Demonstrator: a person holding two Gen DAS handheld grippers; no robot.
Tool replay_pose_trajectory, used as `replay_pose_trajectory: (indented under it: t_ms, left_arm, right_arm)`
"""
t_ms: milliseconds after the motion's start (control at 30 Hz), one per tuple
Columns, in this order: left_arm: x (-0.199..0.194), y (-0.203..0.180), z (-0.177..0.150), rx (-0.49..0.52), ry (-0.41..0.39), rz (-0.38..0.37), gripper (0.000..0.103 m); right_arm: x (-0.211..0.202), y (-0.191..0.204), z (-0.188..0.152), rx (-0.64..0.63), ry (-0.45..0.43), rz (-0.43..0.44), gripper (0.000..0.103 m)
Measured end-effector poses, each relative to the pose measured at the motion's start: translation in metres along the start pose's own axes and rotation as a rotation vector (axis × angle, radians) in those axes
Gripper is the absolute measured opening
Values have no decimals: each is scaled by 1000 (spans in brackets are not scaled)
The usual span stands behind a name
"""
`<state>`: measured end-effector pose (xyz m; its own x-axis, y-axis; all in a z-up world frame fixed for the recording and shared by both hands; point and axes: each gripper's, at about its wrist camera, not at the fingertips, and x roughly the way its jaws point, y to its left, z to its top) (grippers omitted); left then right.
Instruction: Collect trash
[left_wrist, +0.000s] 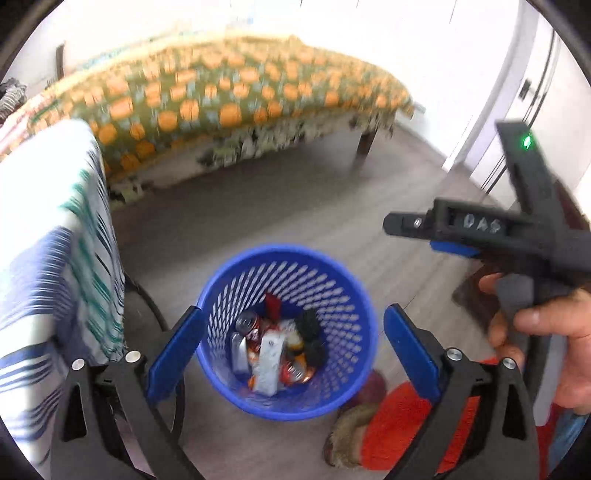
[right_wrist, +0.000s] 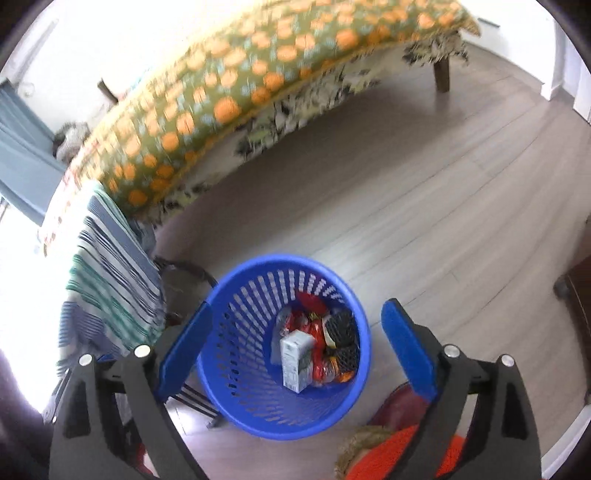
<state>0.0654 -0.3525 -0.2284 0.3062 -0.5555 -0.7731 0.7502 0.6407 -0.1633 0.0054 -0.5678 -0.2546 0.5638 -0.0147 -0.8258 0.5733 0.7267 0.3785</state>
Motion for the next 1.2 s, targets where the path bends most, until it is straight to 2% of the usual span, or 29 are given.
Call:
replay_pose_trajectory:
  t_ms: [100,167,200,233,300,333,433,533,667,833,1200]
  left_arm:
    - [-37,-11,2,12,-93,40,98]
    - [-56,-18,5,32,-146,71,98]
    - [-64,-22,7,41,-163,86,98]
    - [-72,-26,6,49,-171,94,98]
    - [-85,-31,3,76,-190,123,98]
    - [-88,-32,3,80,-199,137,98]
    - [-91,-30,1,52,-169,168,98]
    - [-82,-24,-4,28,-107,216,98]
    - [-70,-15,-19,14,-48,238,98]
    - [-52,-12,-32,7,27,211,98]
    - [-34,-5,-42,-16,105,212,98]
  right_arm:
    - [-32,9,-4,-33,-72,-8,93]
    - [-62,22,-14,-103,-142,-28,93]
    - [-80,30,-21,-141,-194,-46,93]
    - [-95,35,-26,-161,-243,-62,99]
    - [-130,43,-43,-150,-373,-70,99]
    - [-137,44,-46,-130,-380,-60,99]
    - [-133,34,-49,-80,-250,14,99]
    - [-130,27,-62,-80,-256,-47,98]
    - [-122,34,-80,-164,-198,-152,98]
    - [-110,36,-97,-206,-142,-171,98]
    - [-91,39,-113,-242,-77,-185,98]
